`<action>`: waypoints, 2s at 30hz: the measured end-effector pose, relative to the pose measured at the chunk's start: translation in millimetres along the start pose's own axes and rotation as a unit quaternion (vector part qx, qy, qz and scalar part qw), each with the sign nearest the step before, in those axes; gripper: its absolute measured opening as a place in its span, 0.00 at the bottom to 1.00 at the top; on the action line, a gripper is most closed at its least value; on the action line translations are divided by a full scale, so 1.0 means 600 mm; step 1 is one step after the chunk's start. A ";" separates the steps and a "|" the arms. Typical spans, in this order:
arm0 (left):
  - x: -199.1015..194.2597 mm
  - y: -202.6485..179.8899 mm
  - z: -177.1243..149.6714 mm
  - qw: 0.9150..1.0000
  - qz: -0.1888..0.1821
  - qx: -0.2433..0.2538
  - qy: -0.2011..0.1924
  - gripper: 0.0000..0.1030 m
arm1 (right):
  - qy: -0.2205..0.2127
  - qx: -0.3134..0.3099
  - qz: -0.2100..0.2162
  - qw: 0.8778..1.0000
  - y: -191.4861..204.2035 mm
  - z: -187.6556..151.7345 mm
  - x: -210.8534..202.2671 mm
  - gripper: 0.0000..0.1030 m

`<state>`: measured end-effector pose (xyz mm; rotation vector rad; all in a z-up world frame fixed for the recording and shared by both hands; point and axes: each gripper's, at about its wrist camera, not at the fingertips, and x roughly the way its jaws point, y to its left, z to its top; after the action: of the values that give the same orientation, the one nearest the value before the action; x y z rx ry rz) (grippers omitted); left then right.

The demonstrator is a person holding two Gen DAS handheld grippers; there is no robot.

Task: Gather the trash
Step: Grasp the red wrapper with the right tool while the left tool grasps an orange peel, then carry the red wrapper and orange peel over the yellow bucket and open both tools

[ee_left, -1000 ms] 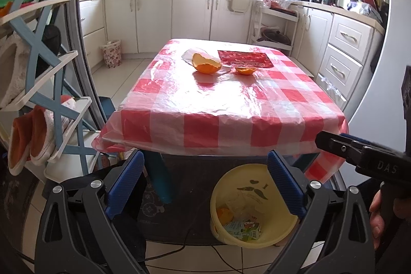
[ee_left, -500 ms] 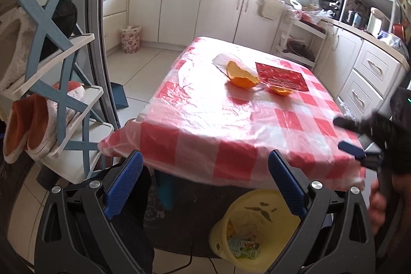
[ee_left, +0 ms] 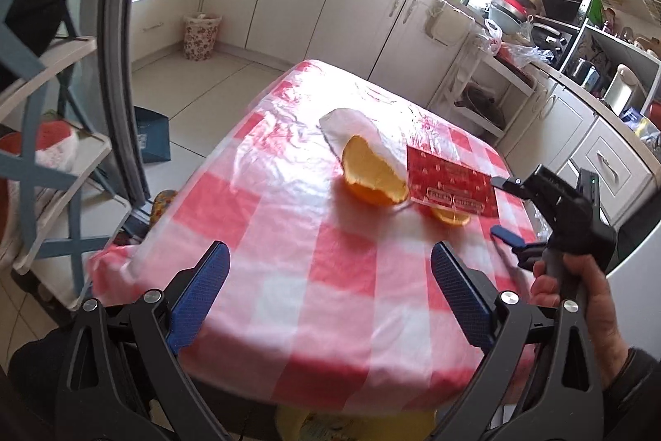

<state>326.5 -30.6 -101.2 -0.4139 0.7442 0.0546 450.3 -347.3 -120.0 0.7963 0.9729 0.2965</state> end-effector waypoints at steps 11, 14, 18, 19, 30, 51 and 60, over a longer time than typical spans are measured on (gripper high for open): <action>0.169 -0.027 0.062 0.994 0.000 -0.103 0.045 0.91 | 0.065 -0.023 0.075 0.995 0.007 0.008 0.014 0.06; 0.200 -0.040 0.072 0.993 0.004 -0.106 0.048 0.91 | 0.046 -0.035 0.082 0.995 0.009 0.019 -0.012 0.05; 0.234 -0.057 0.083 0.994 0.001 -0.099 0.047 0.71 | 0.014 -0.034 0.091 0.995 0.003 0.037 -0.056 0.04; 0.240 -0.060 0.085 0.994 0.000 -0.093 0.052 0.56 | 0.006 -0.035 0.093 0.995 0.004 0.042 -0.066 0.04; 0.203 -0.071 0.061 0.997 0.001 0.013 0.074 0.07 | -0.005 -0.056 0.100 0.993 0.020 0.044 -0.085 0.04; 0.148 -0.042 0.025 0.995 -0.028 0.038 0.092 0.06 | 0.017 -0.100 0.079 0.992 0.046 0.004 -0.032 0.01; 0.051 -0.030 0.011 0.996 -0.044 0.039 0.069 0.06 | -0.053 -0.160 0.107 0.980 0.105 -0.026 -0.152 0.01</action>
<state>356.8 -47.4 -111.3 -0.3775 0.8602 -0.0876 394.4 -347.2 -22.9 0.6138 0.7163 0.5774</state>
